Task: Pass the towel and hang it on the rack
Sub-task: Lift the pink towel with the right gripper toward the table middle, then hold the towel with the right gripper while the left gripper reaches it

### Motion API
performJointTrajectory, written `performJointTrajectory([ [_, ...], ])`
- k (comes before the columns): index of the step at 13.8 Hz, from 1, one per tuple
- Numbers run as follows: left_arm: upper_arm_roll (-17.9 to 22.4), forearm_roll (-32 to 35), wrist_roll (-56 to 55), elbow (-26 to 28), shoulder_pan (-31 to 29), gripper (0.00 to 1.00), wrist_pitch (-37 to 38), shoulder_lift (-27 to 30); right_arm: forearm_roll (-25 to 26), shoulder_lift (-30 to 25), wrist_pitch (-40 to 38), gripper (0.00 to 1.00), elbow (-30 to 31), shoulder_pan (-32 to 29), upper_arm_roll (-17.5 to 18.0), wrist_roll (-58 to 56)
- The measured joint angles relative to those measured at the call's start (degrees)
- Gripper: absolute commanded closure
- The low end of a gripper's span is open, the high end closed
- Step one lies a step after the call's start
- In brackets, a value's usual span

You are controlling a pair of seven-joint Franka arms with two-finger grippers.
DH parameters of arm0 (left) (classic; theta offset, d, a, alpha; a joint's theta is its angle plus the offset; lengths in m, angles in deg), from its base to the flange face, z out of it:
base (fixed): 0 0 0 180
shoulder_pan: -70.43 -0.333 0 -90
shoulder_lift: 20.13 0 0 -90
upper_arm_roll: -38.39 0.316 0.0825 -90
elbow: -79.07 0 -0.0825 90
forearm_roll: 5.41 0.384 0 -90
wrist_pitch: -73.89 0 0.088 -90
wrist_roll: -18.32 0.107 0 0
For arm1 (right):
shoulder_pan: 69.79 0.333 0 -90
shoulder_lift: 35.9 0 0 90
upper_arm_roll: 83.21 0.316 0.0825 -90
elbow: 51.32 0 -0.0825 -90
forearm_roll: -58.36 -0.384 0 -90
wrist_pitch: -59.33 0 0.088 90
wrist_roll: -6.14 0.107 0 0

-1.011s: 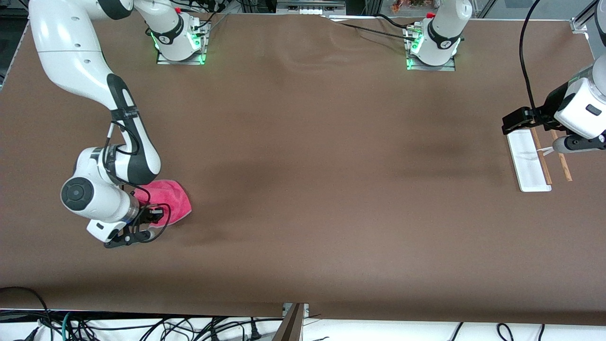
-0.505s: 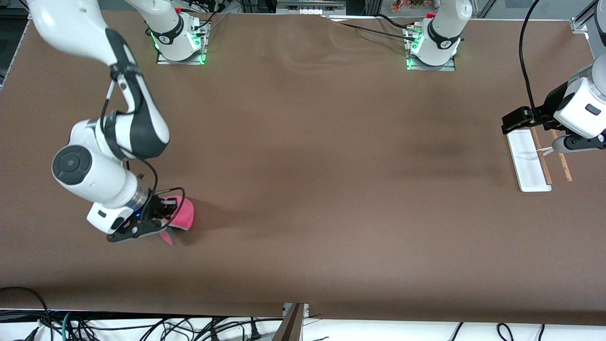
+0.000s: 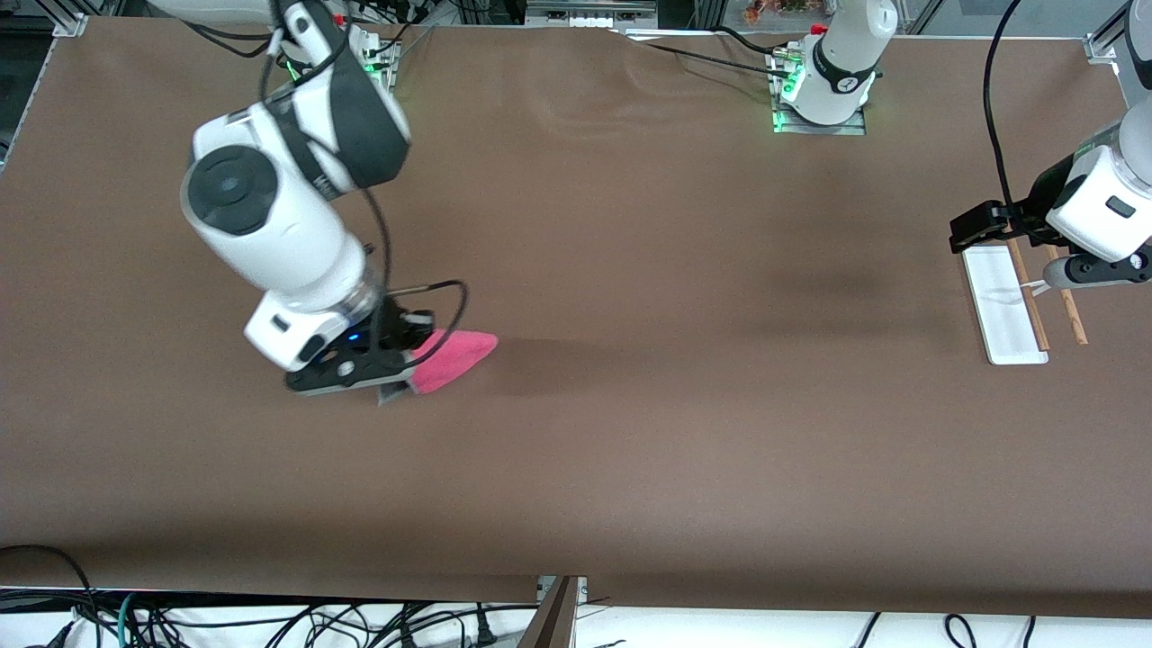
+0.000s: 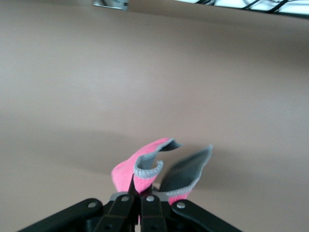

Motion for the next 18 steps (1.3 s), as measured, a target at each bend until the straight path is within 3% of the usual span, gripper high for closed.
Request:
performJointTrajectory([
  [4, 0.0, 0.0, 0.0, 0.0, 0.0, 0.0, 0.0, 0.0, 0.0, 0.1, -0.9, 1.0, -0.4, 5.9, 0.3, 12.6],
  [6, 0.0, 0.0, 0.0, 0.0, 0.0, 0.0, 0.0, 0.0, -0.4, 0.1, -1.3, 1.0, -0.4, 6.4, 0.5, 13.8],
  [9, 0.0, 0.0, 0.0, 0.2, 0.0, 0.0, 0.8, -0.6, -5.7, 0.5, -1.5, 1.0, -0.4, 5.9, 0.5, 13.9],
  [13, 0.1, 0.0, 0.0, 0.6, 0.0, 0.0, 1.5, -1.9, -6.8, 1.1, -1.3, 1.0, -0.4, 5.8, 0.8, 13.9],
  [16, 0.1, -1.5, 1.6, 5.8, -0.6, 0.0, -1.4, -2.8, -6.9, 1.8, 0.4, 1.0, -0.5, 6.8, 1.3, 15.1],
  [18, 0.2, -9.1, 10.6, 10.8, -3.2, 0.0, -7.8, -3.1, -6.9, 2.3, 1.5, 1.0, -0.5, 7.5, 1.4, 16.7],
])
